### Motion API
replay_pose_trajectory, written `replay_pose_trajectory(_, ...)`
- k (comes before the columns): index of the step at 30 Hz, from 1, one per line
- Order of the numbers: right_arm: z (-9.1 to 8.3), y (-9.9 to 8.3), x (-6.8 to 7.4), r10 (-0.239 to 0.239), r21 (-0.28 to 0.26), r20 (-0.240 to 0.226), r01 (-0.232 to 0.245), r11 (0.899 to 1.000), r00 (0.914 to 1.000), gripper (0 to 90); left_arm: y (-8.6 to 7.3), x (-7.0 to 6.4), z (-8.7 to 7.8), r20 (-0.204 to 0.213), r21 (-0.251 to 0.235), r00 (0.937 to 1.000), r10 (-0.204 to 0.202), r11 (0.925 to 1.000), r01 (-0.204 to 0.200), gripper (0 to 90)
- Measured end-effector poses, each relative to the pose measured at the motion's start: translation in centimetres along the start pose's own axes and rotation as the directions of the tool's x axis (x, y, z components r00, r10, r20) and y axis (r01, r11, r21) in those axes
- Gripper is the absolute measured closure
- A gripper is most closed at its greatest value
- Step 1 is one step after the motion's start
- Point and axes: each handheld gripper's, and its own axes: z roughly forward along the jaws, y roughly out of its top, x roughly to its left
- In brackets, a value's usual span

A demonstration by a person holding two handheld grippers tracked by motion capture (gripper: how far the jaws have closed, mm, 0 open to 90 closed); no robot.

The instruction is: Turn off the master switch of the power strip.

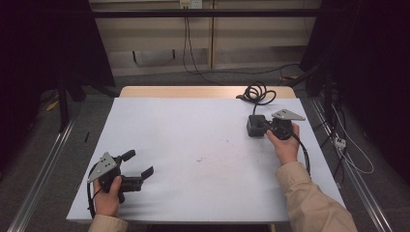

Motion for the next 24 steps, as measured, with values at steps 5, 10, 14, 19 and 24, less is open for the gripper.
replay_pose_trajectory(5,-0.01,-0.11,-0.05,0.004,-0.005,-0.005,-0.005,1.000,1.0000,90.0,0.01,-0.05,-0.01,0.002,0.002,1.0000,0.003,1.0000,-0.003,2.3)
replay_pose_trajectory(10,0.01,-0.14,-0.10,0.008,-0.007,-0.008,-0.008,1.000,0.9999,90.0,0.02,-0.09,-0.02,0.004,0.000,1.0000,0.003,1.0000,-0.003,2.3)
replay_pose_trajectory(14,0.00,-0.20,-0.04,0.006,-0.010,-0.004,-0.006,1.000,1.0000,90.0,0.03,-0.12,-0.02,0.004,0.000,1.0000,0.005,1.0000,-0.005,2.3)
replay_pose_trajectory(19,-0.01,-0.21,-0.03,0.006,-0.010,-0.003,-0.006,1.000,1.0000,90.0,0.02,-0.13,-0.07,0.004,-0.002,1.0000,0.006,1.0000,-0.006,2.3)
replay_pose_trajectory(24,-0.02,-0.28,-0.03,0.008,-0.014,-0.004,-0.008,1.000,1.0000,90.0,0.01,-0.11,-0.15,0.001,-0.002,1.0000,0.006,1.0000,-0.006,2.3)
